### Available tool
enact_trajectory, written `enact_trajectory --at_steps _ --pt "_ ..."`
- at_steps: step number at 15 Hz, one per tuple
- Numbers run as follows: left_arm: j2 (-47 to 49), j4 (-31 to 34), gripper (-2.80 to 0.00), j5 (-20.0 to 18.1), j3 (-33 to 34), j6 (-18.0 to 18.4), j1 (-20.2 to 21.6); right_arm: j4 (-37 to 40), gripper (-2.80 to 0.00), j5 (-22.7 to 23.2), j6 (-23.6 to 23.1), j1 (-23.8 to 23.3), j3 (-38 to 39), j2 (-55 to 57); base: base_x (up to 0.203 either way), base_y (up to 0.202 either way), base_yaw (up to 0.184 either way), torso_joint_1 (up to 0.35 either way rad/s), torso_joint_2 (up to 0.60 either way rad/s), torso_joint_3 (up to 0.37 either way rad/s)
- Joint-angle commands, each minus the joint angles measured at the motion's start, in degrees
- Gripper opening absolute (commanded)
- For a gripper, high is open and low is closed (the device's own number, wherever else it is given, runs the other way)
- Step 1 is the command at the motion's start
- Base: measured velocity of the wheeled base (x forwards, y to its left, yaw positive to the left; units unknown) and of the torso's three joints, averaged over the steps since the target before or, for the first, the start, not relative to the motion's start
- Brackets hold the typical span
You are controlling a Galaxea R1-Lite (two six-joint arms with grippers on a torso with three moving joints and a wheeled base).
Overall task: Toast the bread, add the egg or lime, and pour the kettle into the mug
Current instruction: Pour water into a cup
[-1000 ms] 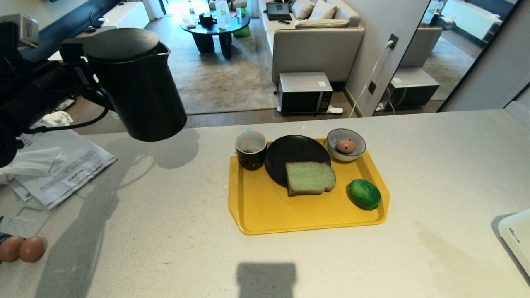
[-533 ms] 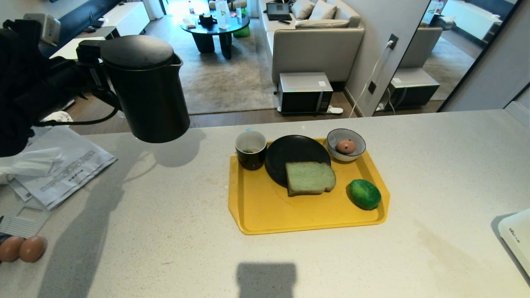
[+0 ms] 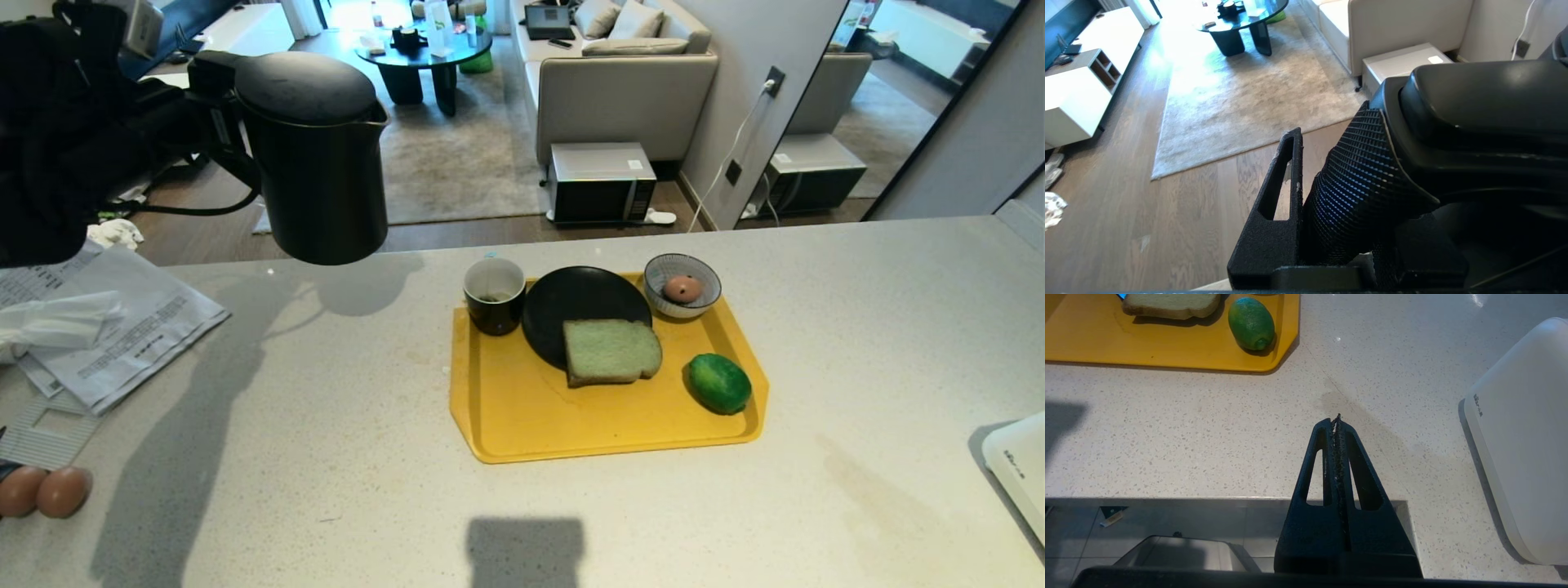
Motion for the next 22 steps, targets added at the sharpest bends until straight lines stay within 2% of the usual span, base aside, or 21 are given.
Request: enact_trajectory --at_steps 1,6,22 --pt "-0.93 -0.29 -2.8 0.27 -0.2 -0.12 -0.24 -0.02 -2.8 0.04 -0.08 0.0 0.0 0.05 0.0 0.0 0.0 0.0 0.0 0.0" --pt "-2.25 -0.3 -2.8 2.74 -0.2 -1.72 -0.25 -0.02 -2.8 0.04 -0.16 0.0 0.0 0.05 0.0 0.0 0.0 0.0 0.0 0.0" --pt "-2.69 0.23 -2.8 2.48 -0.28 -0.84 0.28 -0.02 -2.8 0.04 0.01 0.0 0.0 0.05 0.0 0.0 0.0 0.0 0.0 0.0"
